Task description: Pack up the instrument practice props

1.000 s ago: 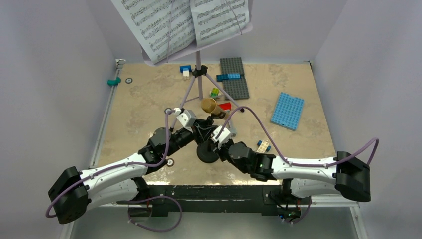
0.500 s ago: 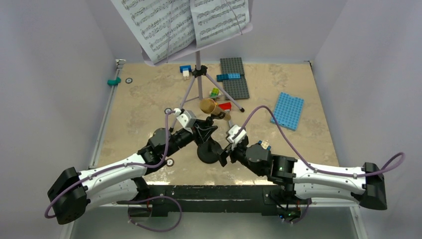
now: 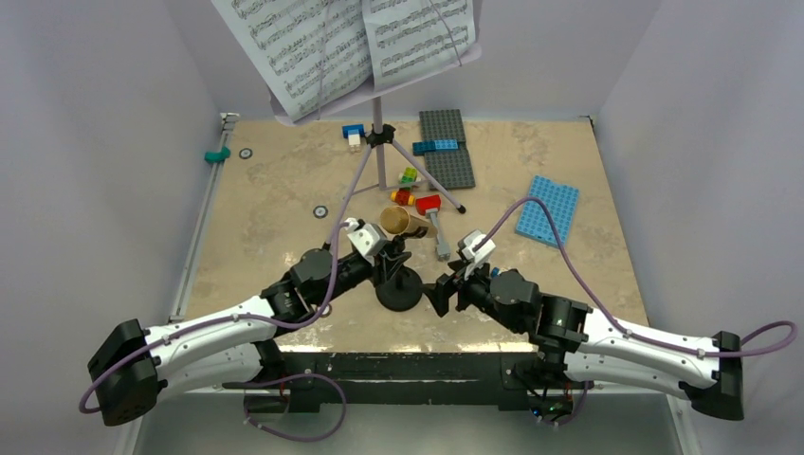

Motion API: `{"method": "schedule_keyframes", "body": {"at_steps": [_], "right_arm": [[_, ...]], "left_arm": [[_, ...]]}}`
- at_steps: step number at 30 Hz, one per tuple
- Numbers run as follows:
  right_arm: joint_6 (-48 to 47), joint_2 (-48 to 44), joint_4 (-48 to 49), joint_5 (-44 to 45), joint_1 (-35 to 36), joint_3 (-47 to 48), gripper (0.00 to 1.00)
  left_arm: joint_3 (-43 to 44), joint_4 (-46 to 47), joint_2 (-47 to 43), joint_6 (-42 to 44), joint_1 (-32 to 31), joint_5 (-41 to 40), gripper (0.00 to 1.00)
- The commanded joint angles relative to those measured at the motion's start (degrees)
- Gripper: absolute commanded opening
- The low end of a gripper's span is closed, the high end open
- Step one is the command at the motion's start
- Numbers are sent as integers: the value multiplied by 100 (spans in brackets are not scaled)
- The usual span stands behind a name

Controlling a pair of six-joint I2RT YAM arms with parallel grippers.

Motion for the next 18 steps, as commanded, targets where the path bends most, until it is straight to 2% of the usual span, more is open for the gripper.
{"method": "schedule_keyframes", "body": {"at_steps": [1,9,15,18], "right_arm": [[266,-88,-59,-30,-31,-164,84],[408,-418,-326,109,-39,-295,83],[417,-648,-489,189,-39,-356,83],[439,-644,-491,185,-39,-346,83]], "left_arm": [[-222,-281,124,22,-11,-269,0],[-677,833,912,-416,-10,-118,0],[-874,1262,855,-608,-11,-98,0],[-866,1194,604,-640,-15,-38,19]]}}
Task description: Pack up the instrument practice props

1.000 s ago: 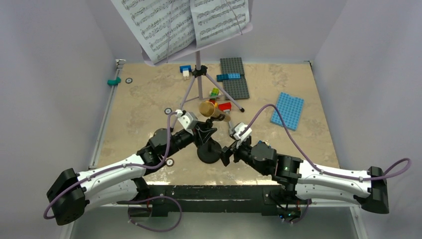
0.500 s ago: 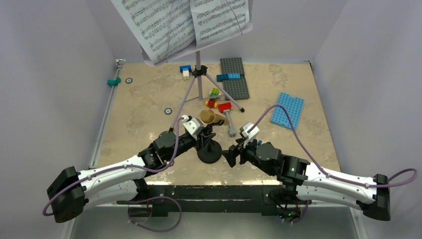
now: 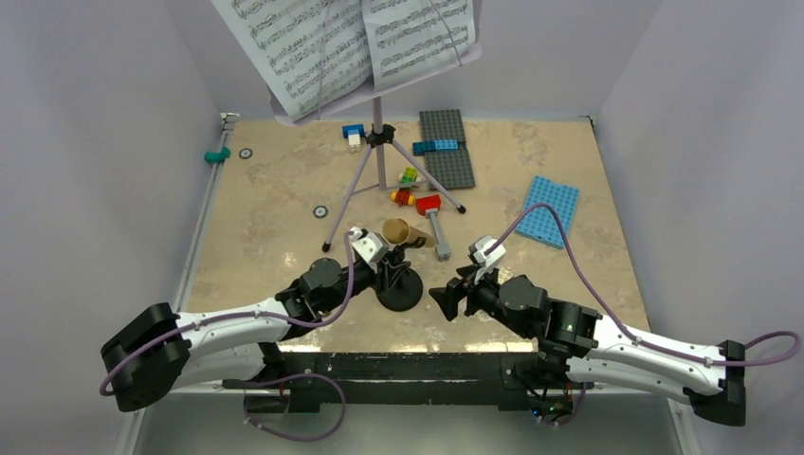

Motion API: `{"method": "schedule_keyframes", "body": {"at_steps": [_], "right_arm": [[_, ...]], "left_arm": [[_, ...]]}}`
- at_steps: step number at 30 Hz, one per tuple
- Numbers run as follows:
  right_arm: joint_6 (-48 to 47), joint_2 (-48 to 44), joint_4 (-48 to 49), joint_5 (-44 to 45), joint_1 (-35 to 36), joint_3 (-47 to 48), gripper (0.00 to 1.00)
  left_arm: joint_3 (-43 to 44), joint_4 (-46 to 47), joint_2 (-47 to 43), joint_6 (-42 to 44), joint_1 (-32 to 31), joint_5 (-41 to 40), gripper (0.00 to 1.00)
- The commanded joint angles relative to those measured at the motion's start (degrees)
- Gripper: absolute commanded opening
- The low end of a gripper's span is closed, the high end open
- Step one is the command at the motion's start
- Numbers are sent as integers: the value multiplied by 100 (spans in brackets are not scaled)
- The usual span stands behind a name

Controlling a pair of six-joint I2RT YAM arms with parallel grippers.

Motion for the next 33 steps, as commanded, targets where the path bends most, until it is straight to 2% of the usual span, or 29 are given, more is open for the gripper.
{"method": "schedule_keyframes", "body": {"at_steps": [1,5,8,11,12,17,21,29,33], "right_arm": [[118,-33,-79,134,-22,-12,83],[83,46,-70,134,-22,46,83],[51,77,-84,143,-22,87,83],[28,92,-79,138,-21,126,83],[22,100,-75,135,-21,142,83],[4,111,-72,101,-16,189,83],[-4,102,-102,91,-22,207,83],[-14,-13,-240,114,-22,229,82],[-14,-66,-274,133,-22,224,82]], "left_arm": [[-126,-134,-279,-305,-9,53,26],[-144,-260,-675,-383,-8,13,51],[-174,-300,-978,-417,-8,24,64],[-186,-306,-1263,-427,-8,89,96],[-183,-301,-1391,-430,-8,122,99],[-70,-311,-1716,-385,-8,159,100],[146,-433,-1643,-132,-8,201,98],[456,-379,-1003,187,-4,512,78],[607,-433,-749,282,0,667,62]]}}
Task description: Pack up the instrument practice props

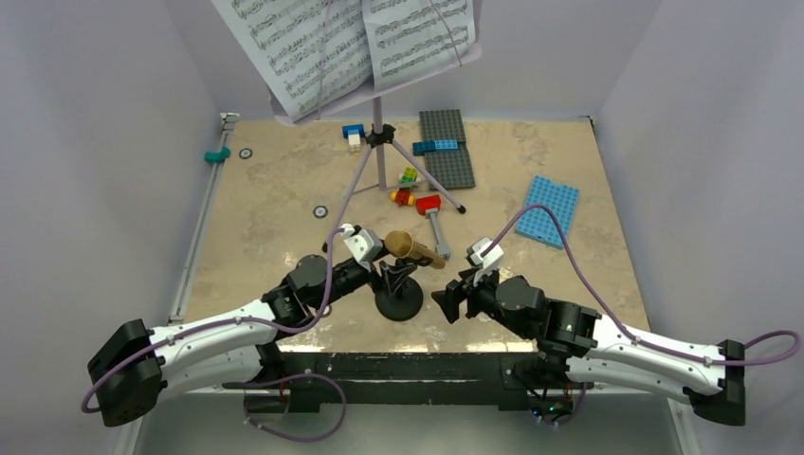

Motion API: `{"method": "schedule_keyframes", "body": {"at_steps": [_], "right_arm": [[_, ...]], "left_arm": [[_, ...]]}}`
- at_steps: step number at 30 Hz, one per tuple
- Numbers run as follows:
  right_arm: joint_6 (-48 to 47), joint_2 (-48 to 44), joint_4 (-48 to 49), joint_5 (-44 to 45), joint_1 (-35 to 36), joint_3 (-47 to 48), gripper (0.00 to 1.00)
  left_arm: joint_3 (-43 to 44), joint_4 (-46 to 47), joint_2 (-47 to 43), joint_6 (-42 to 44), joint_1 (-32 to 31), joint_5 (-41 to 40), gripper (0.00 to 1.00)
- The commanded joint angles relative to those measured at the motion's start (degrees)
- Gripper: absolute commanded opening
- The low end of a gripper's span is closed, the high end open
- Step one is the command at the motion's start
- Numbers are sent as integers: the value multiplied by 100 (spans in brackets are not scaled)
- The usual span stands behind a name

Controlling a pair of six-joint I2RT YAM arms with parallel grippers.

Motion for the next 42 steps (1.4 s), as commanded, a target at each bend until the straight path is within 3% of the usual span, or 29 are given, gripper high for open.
{"method": "schedule_keyframes", "body": {"at_steps": [1,8,9,27,34,42], "right_arm": [[-27,-116,10,134,-18,218,82],[24,-178,60,77,-18,123,82],[37,-159,91,54,-15,97,82],[-90,-74,1566,-164,-158,-298,80],[-1413,55,2852,-475,-164,-428,82],[-3108,736,4070,-878,-171,-264,74]], "left_arm": [[351,135,196,208,0,281,57],[110,188,202,139,0,160,3],[83,159,207,120,0,138,0],[-817,915,783,-268,-262,-359,0],[-1001,1136,1043,-430,-307,-319,0],[-786,653,842,-474,-309,-14,0]]}}
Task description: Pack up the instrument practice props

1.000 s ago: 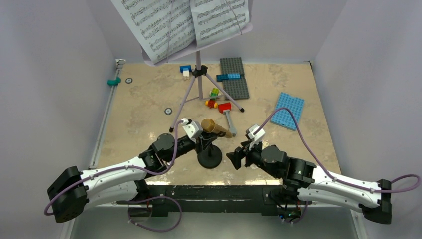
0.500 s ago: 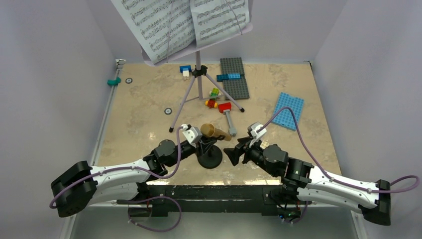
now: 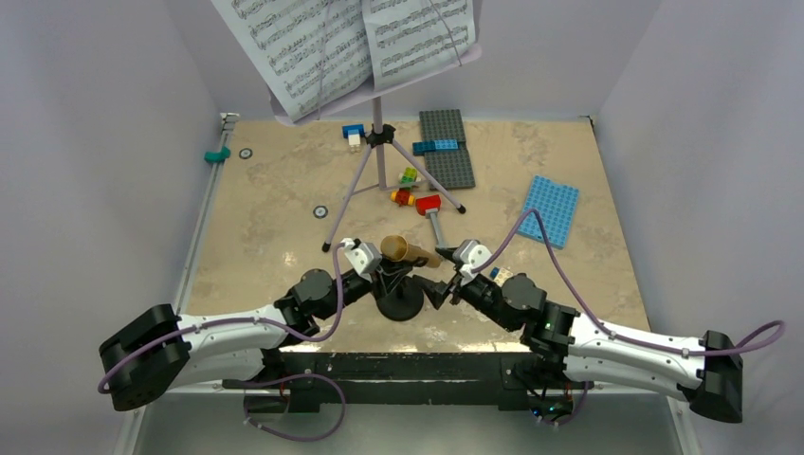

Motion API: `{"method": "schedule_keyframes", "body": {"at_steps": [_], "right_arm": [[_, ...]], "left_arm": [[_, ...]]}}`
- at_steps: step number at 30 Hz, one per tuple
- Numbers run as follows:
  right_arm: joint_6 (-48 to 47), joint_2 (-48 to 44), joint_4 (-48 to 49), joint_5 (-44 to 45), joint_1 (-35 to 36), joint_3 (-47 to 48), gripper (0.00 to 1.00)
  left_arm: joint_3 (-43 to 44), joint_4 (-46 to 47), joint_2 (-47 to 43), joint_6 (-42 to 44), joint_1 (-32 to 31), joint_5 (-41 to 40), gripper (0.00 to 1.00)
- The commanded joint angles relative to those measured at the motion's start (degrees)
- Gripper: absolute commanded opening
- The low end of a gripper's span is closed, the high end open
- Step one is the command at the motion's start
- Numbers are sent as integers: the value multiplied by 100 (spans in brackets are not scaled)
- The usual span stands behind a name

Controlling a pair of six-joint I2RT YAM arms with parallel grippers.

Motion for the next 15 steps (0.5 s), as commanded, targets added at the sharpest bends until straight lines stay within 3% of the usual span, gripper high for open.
{"method": "schedule_keyframes", "body": {"at_steps": [1,10,15], "right_arm": [[-1183,279,1016,-294,-27,325,74],[-1431,1083,1453,-342,-87,705,70],[-1635,1582,1437,-186,-135,979,61]], "left_arm": [[24,-1136,43,-456,-70,348,0],[75,-1346,-17,-474,-78,457,0],[94,-1489,-148,-430,-78,466,0]]}}
